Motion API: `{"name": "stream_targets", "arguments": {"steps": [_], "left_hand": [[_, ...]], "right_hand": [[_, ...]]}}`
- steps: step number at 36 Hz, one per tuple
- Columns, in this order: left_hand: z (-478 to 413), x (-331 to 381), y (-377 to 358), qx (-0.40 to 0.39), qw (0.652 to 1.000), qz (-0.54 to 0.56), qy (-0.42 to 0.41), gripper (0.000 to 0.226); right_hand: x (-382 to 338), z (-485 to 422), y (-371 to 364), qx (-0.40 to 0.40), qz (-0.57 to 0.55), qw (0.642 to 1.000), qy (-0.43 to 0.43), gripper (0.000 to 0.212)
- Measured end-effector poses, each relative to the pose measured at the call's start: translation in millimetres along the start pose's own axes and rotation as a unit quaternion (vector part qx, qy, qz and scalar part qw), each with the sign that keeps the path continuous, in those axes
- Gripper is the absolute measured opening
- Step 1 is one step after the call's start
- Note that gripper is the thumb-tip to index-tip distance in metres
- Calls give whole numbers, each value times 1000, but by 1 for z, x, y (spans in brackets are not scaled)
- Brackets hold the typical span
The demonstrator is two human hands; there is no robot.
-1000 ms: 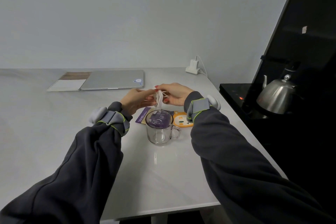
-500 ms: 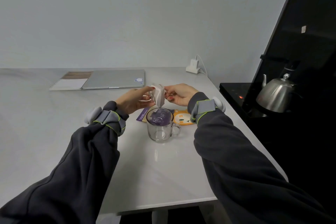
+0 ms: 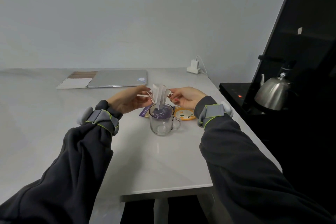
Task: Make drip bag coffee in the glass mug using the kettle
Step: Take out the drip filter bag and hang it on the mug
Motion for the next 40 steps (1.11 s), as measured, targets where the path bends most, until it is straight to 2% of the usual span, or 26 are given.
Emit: {"name": "stream_targets", "arguments": {"steps": [13, 26, 35, 40], "left_hand": [[19, -10, 9, -3, 999, -53, -9, 11], [22, -22, 16, -20, 994, -109, -4, 17], [18, -21, 14, 22, 990, -133, -37, 13], [13, -21, 14, 22, 981, -186, -50, 17]], "right_hand": [[12, 15, 5, 46, 56, 997, 21, 50], [21, 17, 12, 64, 76, 995, 16, 49], [20, 19, 8, 60, 80, 995, 16, 48], [19, 18, 7, 75, 90, 993, 22, 49]]}}
Point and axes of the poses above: each hand's wrist, its own z-axis away from the middle knuckle, its own y-axis out of the back of the hand, x = y × z, the point moved 3 cm from there along -z, towards the middle knuckle, and after that the axes turned 1 degree about -z, right-handed, at the moved point
